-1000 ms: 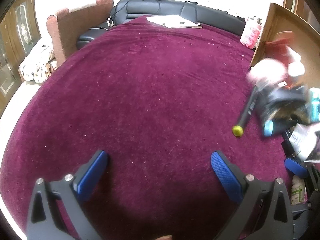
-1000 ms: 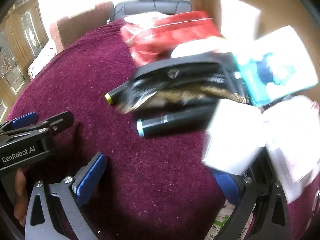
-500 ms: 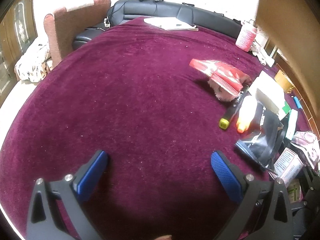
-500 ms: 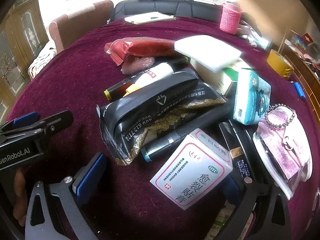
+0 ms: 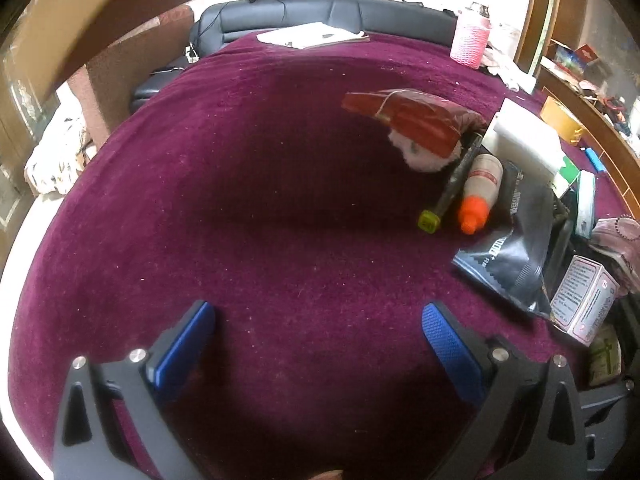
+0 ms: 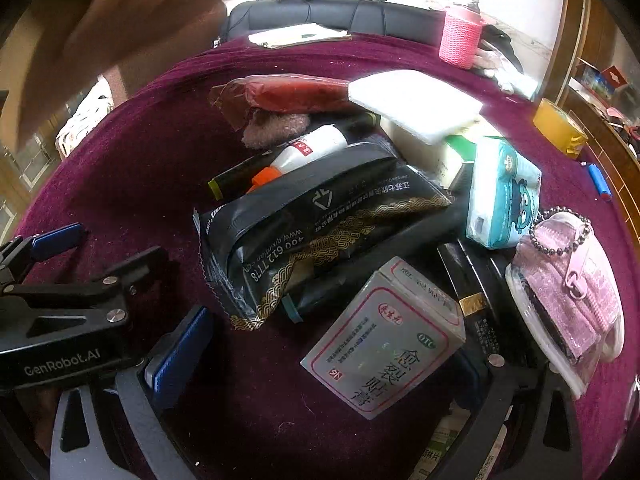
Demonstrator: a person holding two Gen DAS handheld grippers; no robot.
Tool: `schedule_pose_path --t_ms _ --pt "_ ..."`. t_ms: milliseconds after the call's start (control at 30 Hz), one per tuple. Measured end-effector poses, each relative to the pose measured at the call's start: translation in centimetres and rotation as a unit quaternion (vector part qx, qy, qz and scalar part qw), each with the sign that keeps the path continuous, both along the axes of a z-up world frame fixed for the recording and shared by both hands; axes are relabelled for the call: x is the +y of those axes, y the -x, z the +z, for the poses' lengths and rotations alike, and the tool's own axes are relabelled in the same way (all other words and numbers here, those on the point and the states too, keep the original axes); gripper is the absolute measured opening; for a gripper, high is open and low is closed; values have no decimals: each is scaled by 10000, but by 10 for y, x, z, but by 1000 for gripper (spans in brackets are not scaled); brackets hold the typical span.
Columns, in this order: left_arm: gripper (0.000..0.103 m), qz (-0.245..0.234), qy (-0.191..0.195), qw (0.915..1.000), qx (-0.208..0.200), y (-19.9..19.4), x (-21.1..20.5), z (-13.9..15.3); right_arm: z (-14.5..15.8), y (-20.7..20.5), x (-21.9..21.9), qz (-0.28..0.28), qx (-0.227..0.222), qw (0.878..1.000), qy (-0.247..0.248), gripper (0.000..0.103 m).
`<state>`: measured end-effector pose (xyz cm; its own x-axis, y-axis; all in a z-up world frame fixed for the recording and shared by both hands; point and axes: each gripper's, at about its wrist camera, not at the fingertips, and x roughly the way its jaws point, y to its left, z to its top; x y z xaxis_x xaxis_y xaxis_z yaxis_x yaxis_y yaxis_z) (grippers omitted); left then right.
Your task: Organize objects
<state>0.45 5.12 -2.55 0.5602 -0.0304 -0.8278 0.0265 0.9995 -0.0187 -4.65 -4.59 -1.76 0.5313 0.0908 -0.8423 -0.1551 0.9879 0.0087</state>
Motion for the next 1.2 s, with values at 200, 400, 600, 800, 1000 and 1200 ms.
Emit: schedule_pose_path --t_ms 200,400,600,800,1000,1200 --pt "103 -7 4 10000 -6 1 0 0 0 0 0 5 -2 10000 3 103" --pt "103 -29 40 10000 -3 1 1 0 1 0 1 5 -4 10000 7 103" --pt "103 -38 51 10000 -6 1 1 0 0 -1 2 8 -9 10000 6 103" --pt "103 -84 120 9999 -34 4 1 -1 0 -1 1 12 -8 10000 7 103" --pt "103 -13 139 9999 -24 8 2 1 0 -1 1 17 -7 10000 7 103" --pt "103 43 672 9974 -271 38 22 9 1 -6 -5 384 70 9992 -25 103"
